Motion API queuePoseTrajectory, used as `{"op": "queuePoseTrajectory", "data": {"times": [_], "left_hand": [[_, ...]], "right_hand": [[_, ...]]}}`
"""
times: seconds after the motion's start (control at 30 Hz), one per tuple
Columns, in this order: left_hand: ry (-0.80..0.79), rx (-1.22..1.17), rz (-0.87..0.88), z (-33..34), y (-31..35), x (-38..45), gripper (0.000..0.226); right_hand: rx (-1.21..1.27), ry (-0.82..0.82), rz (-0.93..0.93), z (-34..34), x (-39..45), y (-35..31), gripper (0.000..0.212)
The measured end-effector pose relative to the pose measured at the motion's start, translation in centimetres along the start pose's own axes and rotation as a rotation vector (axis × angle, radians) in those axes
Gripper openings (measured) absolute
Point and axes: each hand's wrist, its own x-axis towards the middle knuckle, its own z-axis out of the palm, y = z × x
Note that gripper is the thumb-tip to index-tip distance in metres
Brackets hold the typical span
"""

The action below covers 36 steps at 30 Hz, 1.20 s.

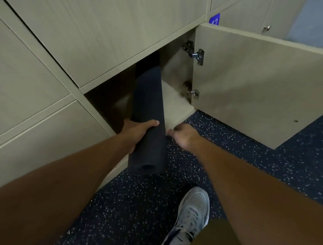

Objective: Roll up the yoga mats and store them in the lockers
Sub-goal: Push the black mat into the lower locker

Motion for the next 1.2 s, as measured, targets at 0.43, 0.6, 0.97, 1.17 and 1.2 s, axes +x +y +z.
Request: {"op": "queuePoseTrajectory", "data": {"times": [0.43,0.6,0.97,1.17,1.2], "left_hand": [[0.289,0.17,0.231,-0.8,1.6,14.9,0.112],[0.459,0.306,0.221,-1.4,1.5,19.1,0.114],[0.488,0.614,0.218,0.3,-4.1,24.9,0.128],[0.387,0.801,0.215,-0.1,-4.5,23.5,0.136],[0.368,0.848,0.239,-0.2,-4.9,22.6,0.133]], "right_hand": [[-0.469,0.054,-0.007,0.3,5.8,6.1,0.035],[-0.42,0.091,0.054,0.9,7.4,6.9,0.024],[-0.364,0.067,0.057,2.3,8.3,7.3,0.031],[-0.396,0.095,0.045,0.9,8.3,7.0,0.037],[-0.395,0.101,0.037,0.7,8.2,6.5,0.038]]}}
